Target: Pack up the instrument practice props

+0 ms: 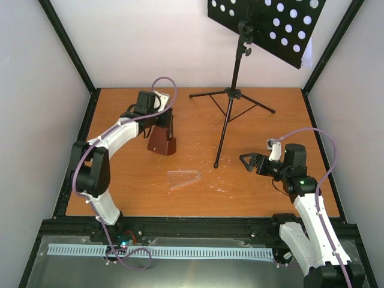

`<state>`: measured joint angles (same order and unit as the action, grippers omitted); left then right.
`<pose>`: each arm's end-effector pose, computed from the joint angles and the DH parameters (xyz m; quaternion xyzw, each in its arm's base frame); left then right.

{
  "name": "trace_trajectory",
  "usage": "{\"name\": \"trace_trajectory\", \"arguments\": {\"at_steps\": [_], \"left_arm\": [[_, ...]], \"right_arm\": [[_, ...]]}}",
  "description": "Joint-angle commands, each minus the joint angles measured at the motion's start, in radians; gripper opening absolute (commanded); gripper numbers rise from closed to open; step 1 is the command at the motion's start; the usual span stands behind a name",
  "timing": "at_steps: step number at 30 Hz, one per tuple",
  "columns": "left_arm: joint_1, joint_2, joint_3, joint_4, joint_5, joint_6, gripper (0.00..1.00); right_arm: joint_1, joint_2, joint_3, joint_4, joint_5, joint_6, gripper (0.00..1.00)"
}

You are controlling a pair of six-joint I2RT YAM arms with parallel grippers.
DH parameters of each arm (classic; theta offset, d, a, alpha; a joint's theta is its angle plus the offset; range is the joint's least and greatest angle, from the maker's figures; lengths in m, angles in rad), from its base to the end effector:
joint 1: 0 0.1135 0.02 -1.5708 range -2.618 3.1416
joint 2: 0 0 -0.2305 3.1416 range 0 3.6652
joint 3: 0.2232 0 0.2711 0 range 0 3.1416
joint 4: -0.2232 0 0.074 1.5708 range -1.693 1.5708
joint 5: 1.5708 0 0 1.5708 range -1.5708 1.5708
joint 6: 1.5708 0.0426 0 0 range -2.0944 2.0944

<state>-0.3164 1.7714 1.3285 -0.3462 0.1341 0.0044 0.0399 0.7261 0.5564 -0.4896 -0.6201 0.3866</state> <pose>0.3901 -0.1337 0.1978 0.1725 0.9066 -0.1203 0.3659 0.2031 0.0329 0.2145 0.0152 0.8655 0.3565 0.3517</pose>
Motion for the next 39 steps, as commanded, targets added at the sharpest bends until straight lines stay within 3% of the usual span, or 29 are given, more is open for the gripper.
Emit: {"name": "trace_trajectory", "arguments": {"at_steps": [1,5,9,17,20,23,39], "left_arm": [[-0.006,-0.108,-0.116,0.354,0.162,-0.043,0.24],[-0.007,-0.163,-0.247,0.565,0.295,-0.046,0.26],[-0.024,-0.195,-0.347,0.658,0.349,-0.030,0.27],[-0.140,-0.288,-0.516,0.811,0.257,0.025,0.31],[-0.170,-0.279,-0.537,0.817,0.229,0.034,0.32],[-0.183,-0.271,-0.562,0.836,0.225,0.034,0.42],[-0.185,-0.306,-0.603,0.792,0.220,0.070,0.64]], "right_arm": [[0.007,-0.012,-0.019,0.007,0.005,0.005,1.00],[0.006,-0.010,-0.030,0.013,0.001,0.003,1.00],[0.006,-0.014,-0.036,0.025,-0.009,0.003,1.00],[0.006,-0.039,-0.060,0.075,-0.050,0.002,1.00],[0.006,-0.047,-0.064,0.085,-0.063,0.002,1.00],[0.006,-0.066,-0.069,0.079,-0.070,-0.001,1.00],[0.006,-0.120,-0.083,0.085,-0.076,-0.001,1.00]]}}
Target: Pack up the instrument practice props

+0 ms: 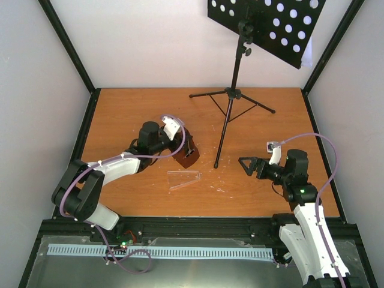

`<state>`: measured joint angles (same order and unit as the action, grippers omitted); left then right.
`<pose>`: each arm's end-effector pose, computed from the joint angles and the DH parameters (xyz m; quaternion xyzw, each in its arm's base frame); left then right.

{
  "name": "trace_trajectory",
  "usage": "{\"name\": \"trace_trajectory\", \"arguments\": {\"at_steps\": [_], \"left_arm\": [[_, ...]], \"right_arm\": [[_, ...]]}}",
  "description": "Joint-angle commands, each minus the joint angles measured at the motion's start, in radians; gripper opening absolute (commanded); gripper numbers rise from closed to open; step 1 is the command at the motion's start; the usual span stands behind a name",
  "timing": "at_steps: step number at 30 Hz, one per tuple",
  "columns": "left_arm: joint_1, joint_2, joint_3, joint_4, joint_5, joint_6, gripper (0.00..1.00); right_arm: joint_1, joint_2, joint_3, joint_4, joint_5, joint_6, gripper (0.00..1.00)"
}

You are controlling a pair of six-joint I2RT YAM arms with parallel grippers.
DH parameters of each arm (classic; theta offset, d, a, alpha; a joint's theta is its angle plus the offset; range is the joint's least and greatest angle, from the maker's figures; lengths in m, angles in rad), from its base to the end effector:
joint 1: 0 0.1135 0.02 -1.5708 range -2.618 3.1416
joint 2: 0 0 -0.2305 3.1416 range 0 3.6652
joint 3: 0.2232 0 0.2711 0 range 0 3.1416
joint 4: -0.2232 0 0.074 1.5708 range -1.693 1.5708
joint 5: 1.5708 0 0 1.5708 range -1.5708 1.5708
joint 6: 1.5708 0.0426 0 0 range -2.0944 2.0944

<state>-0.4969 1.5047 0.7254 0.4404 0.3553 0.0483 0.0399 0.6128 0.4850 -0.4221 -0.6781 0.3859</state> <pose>0.2940 -0.1763 0.1625 0.3146 0.7462 -0.2671 0.5223 0.1915 0.0344 0.2159 -0.0184 0.8385 0.3810 0.3890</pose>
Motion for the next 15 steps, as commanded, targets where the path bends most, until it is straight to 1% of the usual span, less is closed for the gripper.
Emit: {"name": "trace_trajectory", "arguments": {"at_steps": [1,3,7,11,13,15], "left_arm": [[-0.005,-0.048,0.000,-0.001,-0.003,0.022,0.68],[-0.005,-0.070,-0.004,-0.024,-0.026,0.005,0.76],[-0.005,-0.160,-0.041,-0.052,-0.088,-0.081,0.85],[-0.005,-0.259,-0.043,-0.152,-0.140,-0.191,0.92],[-0.001,-0.304,-0.036,-0.205,-0.158,-0.283,0.95],[0.006,-0.341,-0.041,-0.254,-0.145,-0.417,0.98]], "right_arm": [[0.006,-0.006,-0.013,0.018,-0.022,0.000,1.00],[0.006,-0.007,-0.012,0.022,-0.031,-0.004,1.00],[0.006,0.001,0.011,0.028,-0.054,-0.015,1.00],[0.008,0.038,0.035,0.092,-0.113,0.007,0.99],[0.015,0.071,0.052,0.115,-0.114,0.011,0.96],[0.045,0.108,0.074,0.127,-0.079,0.009,0.92]]}}
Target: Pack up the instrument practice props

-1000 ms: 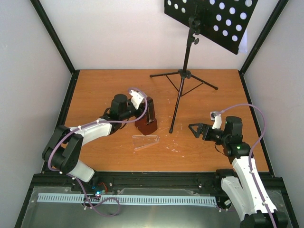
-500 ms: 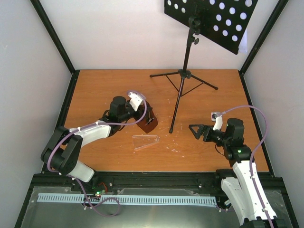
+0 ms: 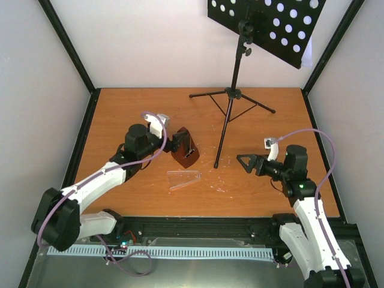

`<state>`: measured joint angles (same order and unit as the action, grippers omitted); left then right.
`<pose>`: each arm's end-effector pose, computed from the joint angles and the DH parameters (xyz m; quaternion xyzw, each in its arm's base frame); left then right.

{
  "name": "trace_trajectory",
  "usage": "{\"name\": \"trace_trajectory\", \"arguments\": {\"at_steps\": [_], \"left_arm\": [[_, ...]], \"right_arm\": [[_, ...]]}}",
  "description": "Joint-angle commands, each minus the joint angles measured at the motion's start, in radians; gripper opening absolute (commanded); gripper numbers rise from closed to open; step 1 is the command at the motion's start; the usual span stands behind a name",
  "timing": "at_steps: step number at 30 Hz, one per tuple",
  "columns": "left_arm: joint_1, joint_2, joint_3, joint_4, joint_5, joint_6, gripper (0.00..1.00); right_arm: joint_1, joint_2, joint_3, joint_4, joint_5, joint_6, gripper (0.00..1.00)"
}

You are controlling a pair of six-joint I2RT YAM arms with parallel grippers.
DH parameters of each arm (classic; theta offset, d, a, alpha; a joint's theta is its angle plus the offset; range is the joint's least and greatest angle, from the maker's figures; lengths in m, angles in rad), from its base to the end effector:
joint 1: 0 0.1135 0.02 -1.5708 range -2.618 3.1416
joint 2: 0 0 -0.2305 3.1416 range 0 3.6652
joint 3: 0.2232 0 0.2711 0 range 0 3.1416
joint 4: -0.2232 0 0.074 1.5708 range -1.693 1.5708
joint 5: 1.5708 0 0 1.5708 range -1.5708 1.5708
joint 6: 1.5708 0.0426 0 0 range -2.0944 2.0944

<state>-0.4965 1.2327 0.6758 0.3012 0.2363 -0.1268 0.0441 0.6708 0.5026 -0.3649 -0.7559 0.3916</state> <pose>0.2690 -0.1571 0.2130 0.2153 0.7593 -0.2749 0.5491 0.1991 0.0380 0.2183 -0.0407 0.8266 0.4125 0.3807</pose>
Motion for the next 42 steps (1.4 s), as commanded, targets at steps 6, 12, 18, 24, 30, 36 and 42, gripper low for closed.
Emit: {"name": "trace_trajectory", "arguments": {"at_steps": [6,12,18,24,30,36,42], "left_arm": [[0.090,-0.146,-0.124,-0.085,0.213,-0.662,0.98],[0.159,-0.210,-0.248,0.038,0.297,-0.808,1.00],[0.205,-0.137,-0.267,0.043,0.346,-0.861,0.99],[0.235,-0.061,-0.300,0.143,0.392,-0.892,0.99],[0.239,0.113,-0.262,0.312,0.458,-0.930,0.99],[0.239,0.188,-0.214,0.319,0.462,-0.904,0.99],[0.240,0.268,-0.179,0.364,0.507,-0.890,0.99]], "right_arm": [[0.239,0.244,0.149,0.099,0.192,-0.026,0.72],[0.412,0.497,0.258,0.196,0.299,0.019,0.68],[0.503,0.748,0.418,0.161,0.473,0.024,0.48],[0.511,0.898,0.497,0.212,0.473,0.033,0.44],[0.512,1.060,0.606,0.184,0.488,0.040,0.39],[0.520,1.145,0.635,0.205,0.481,0.040,0.40],[0.544,1.169,0.631,0.234,0.311,0.001,0.41]]}}
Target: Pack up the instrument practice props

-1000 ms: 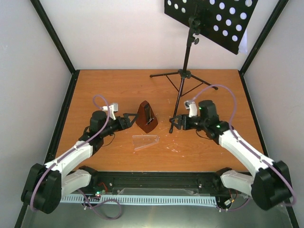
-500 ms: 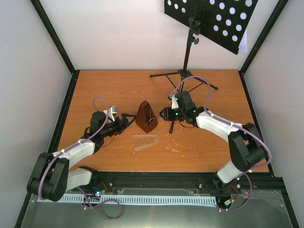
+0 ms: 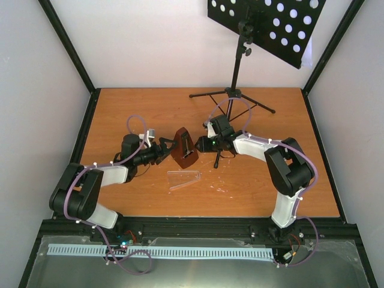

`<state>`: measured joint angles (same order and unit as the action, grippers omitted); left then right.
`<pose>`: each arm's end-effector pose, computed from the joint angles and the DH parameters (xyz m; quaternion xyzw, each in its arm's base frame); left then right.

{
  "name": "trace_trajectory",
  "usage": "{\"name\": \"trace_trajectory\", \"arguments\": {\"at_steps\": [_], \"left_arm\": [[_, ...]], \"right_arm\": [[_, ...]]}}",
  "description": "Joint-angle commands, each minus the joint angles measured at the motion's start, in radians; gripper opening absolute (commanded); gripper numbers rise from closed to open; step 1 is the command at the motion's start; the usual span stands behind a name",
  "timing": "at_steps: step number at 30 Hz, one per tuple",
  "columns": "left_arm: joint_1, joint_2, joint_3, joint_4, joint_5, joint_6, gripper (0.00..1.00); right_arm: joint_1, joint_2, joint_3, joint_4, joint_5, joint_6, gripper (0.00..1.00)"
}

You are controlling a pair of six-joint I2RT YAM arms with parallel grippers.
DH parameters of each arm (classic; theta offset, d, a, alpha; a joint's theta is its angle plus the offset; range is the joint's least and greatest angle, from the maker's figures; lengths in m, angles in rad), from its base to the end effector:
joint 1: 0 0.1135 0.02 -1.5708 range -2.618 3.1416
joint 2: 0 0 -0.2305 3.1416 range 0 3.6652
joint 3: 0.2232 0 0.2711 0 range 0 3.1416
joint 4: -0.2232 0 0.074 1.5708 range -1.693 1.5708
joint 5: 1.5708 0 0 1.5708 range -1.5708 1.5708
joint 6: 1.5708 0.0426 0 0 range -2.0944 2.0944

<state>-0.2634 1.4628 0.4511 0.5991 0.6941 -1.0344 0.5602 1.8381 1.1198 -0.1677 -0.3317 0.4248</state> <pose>0.2671 -0.1003 0.1076 -0.1235 0.7993 -0.5378 0.2380 0.3245 0.2199 0.1185 -0.1181 0.9232 0.2936 0.2183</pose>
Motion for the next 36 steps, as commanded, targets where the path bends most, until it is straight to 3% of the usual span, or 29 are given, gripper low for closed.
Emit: {"name": "trace_trajectory", "arguments": {"at_steps": [1,9,18,27,31,36], "left_arm": [[0.006,0.046,0.054,0.063,0.054,0.026,0.99],[0.007,0.089,0.116,-0.007,0.112,0.124,0.98],[0.006,0.130,0.201,-0.144,0.172,0.287,0.98],[0.007,0.211,0.291,-0.185,0.248,0.400,0.94],[0.006,0.115,0.264,-0.180,0.153,0.401,0.94],[0.007,-0.027,0.280,-0.284,0.054,0.391,0.94]], "right_arm": [[0.034,-0.003,0.008,0.040,-0.132,-0.038,0.41],[0.088,-0.107,-0.111,0.101,-0.214,-0.044,0.41],[0.115,-0.317,-0.289,0.152,-0.128,-0.001,0.44],[0.115,-0.621,-0.435,0.169,-0.001,-0.085,0.69],[0.113,-0.697,-0.440,0.178,0.036,-0.123,0.80],[0.104,-0.656,-0.344,0.127,0.060,-0.155,0.81]]}}
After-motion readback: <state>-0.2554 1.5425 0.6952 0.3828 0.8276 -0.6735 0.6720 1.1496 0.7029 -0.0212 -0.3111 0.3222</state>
